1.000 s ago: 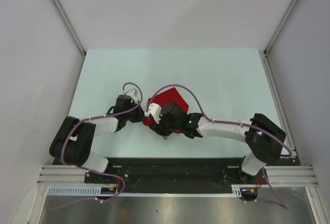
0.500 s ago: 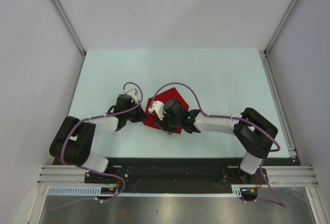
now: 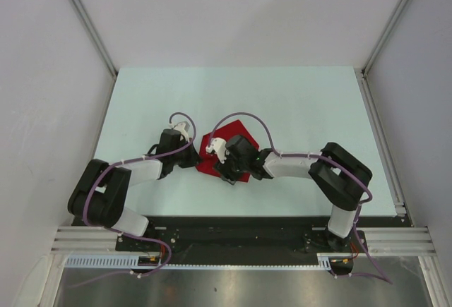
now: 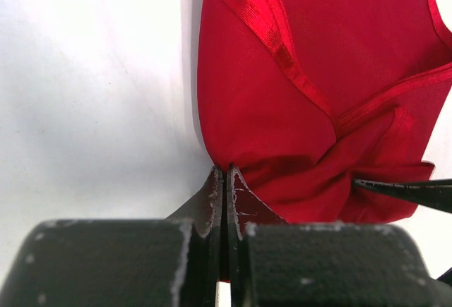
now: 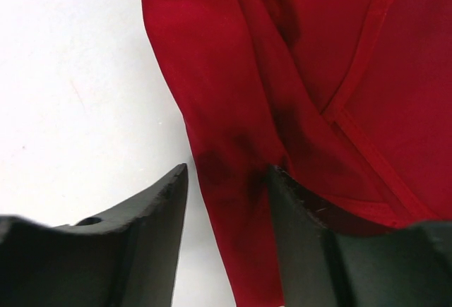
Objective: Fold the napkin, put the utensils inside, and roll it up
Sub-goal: Roll the napkin with the utensil
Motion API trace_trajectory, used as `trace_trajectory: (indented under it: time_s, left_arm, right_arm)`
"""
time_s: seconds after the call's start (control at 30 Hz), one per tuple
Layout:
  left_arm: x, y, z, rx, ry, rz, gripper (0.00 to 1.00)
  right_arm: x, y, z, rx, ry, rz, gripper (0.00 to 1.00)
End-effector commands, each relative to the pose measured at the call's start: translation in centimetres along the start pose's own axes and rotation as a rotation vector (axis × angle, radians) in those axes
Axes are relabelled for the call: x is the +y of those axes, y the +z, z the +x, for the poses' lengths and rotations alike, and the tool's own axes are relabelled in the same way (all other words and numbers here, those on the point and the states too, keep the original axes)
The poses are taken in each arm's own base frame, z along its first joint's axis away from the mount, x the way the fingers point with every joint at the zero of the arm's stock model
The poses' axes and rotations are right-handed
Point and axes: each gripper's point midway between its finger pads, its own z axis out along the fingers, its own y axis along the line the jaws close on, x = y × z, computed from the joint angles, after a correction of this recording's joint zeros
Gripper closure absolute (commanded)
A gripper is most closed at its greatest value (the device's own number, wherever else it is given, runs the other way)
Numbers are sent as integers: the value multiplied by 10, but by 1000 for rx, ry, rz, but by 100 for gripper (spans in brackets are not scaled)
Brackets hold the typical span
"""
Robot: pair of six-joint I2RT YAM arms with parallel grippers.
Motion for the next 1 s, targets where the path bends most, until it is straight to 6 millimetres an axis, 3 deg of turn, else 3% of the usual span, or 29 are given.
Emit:
trace_trajectory:
  time_s: [0.0, 0.2, 0.3, 0.43, 0.67, 0.8, 0.97]
  left_arm:
    - [1, -2, 14, 61, 24, -12, 100]
    - [-2, -2, 12, 62, 22, -6, 100]
    - [-4, -3, 8, 54, 22, -2, 100]
    - [-8, -5, 4, 41, 19, 9, 100]
    - [-12, -12, -8, 7, 17, 5, 99]
    - [-18, -21, -24, -50, 18, -1, 78]
    - [-15, -40, -41, -137, 19, -51, 49]
  right_arm:
    - [-4, 7, 14, 23, 2, 0, 43]
    - [-6, 14, 25, 62, 13, -8, 39]
    - [-7, 16, 40, 117, 38, 2, 41]
    - [-6, 19, 62, 204, 92, 4, 57]
    - [18, 10, 95, 327, 185, -71, 73]
    - [40, 2, 102, 381, 246, -147, 77]
    - [58, -12, 102, 445, 372, -217, 94]
